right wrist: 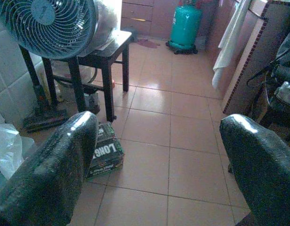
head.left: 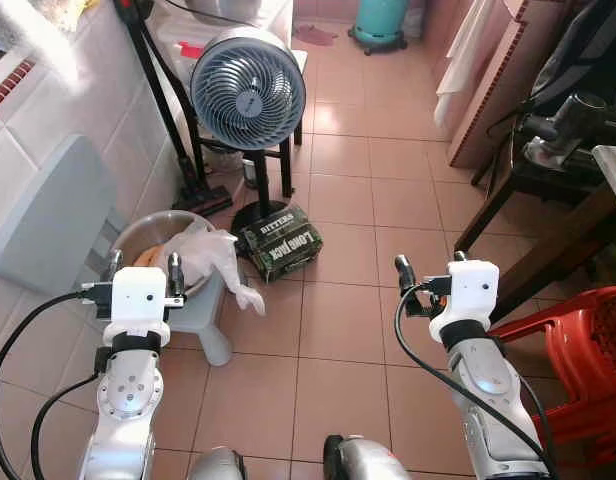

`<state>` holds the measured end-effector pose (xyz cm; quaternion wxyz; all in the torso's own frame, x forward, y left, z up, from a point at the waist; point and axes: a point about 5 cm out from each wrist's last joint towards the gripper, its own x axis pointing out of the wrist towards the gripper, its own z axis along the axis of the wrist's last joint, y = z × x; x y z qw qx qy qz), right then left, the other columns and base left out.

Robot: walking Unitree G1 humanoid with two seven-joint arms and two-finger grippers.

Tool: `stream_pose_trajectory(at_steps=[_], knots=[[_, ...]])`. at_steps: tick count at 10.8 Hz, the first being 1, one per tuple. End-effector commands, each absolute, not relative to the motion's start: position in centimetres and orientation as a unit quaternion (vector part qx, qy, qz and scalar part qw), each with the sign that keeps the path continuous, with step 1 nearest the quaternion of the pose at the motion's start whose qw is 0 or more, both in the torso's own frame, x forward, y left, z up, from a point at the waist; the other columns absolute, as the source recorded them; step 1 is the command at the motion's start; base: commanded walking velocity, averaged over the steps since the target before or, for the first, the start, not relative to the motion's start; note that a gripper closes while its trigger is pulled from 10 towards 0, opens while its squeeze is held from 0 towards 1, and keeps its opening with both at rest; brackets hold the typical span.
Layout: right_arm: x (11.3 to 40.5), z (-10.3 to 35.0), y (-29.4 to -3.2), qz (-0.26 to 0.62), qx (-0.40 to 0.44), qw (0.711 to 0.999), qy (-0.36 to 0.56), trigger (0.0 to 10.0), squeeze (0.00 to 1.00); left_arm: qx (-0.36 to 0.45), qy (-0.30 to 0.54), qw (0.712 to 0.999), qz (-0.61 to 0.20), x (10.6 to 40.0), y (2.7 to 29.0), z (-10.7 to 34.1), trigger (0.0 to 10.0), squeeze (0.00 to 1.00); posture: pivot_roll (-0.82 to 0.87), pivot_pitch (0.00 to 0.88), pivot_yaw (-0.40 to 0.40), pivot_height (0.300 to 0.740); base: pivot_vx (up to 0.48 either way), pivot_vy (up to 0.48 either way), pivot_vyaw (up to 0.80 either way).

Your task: Setting the table

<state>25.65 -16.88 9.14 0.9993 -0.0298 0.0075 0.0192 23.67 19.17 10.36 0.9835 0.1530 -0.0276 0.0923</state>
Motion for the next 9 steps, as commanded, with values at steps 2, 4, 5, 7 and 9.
stream_pose_trajectory(at_steps=[2,4,5,7,9], knots=[[28.2,8.8,-18.4,-0.024,0.002,0.998,0.061,10.0,0.0,-0.029,0.008,0.999,0.037,28.3,19.2,11.1,10.0,0.0,-0.03,0.13,0.002,0.74,0.0,0.0,0.0],[27.8,9.8,-18.3,-0.015,-0.012,0.999,0.04,10.0,0.0,-0.023,0.028,0.999,0.016,28.2,19.4,11.2,10.0,0.0,-0.06,0.142,0.014,0.74,0.0,0.0,0.0],[27.8,10.0,-18.4,-0.015,-0.012,0.999,0.035,10.0,0.0,-0.023,0.031,0.999,0.012,28.1,19.4,11.2,10.0,0.0,-0.06,0.142,0.014,0.74,0.0,0.0,0.0],[27.8,10.0,-18.4,-0.015,-0.012,0.999,0.035,10.0,0.0,-0.023,0.031,0.999,0.012,28.1,19.4,11.2,10.0,0.0,-0.06,0.142,0.014,0.74,0.0,0.0,0.0],[27.8,10.0,-18.4,-0.015,-0.012,0.999,0.035,10.0,0.0,-0.023,0.031,0.999,0.012,28.1,19.4,11.2,10.0,0.0,-0.06,0.142,0.014,0.74,0.0,0.0,0.0]])
